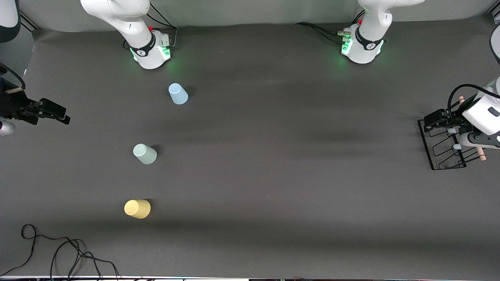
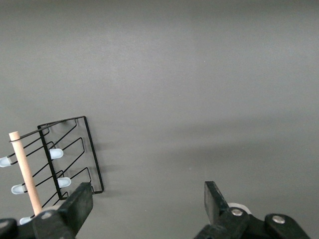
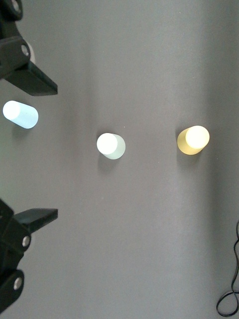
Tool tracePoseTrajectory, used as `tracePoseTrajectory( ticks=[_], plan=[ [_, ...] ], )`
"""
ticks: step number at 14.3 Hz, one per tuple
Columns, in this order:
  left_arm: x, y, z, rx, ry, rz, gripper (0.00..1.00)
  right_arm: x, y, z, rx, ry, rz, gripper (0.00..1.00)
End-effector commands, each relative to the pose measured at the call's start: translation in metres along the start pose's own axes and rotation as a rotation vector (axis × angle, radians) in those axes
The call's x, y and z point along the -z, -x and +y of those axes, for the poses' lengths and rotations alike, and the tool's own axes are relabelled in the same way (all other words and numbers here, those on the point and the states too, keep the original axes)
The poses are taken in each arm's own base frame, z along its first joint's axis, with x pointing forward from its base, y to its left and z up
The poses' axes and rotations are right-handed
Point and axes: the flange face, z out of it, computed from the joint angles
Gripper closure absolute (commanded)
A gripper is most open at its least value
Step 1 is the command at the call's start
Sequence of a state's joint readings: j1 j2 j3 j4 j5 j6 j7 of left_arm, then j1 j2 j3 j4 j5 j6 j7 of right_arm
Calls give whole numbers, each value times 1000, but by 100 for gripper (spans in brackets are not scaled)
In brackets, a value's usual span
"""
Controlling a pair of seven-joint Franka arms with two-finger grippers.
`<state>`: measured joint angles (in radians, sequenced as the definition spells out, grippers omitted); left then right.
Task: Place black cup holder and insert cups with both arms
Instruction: 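Lift the black cup rack with the left gripper off the table edge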
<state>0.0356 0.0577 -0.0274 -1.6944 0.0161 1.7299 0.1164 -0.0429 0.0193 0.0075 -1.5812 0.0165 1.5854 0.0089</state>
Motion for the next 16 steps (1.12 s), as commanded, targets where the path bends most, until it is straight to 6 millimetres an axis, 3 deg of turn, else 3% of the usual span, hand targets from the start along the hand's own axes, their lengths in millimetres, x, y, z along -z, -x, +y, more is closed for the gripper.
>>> tracePoseTrajectory(
  ticks=[1, 16],
  plan=[
    [2, 1, -1, 9, 12, 8, 0, 6, 1, 2, -11, 13, 0, 0],
    [9, -3, -3, 4, -2, -10, 0, 11, 1, 5, -17, 10, 12, 0]
  ],
)
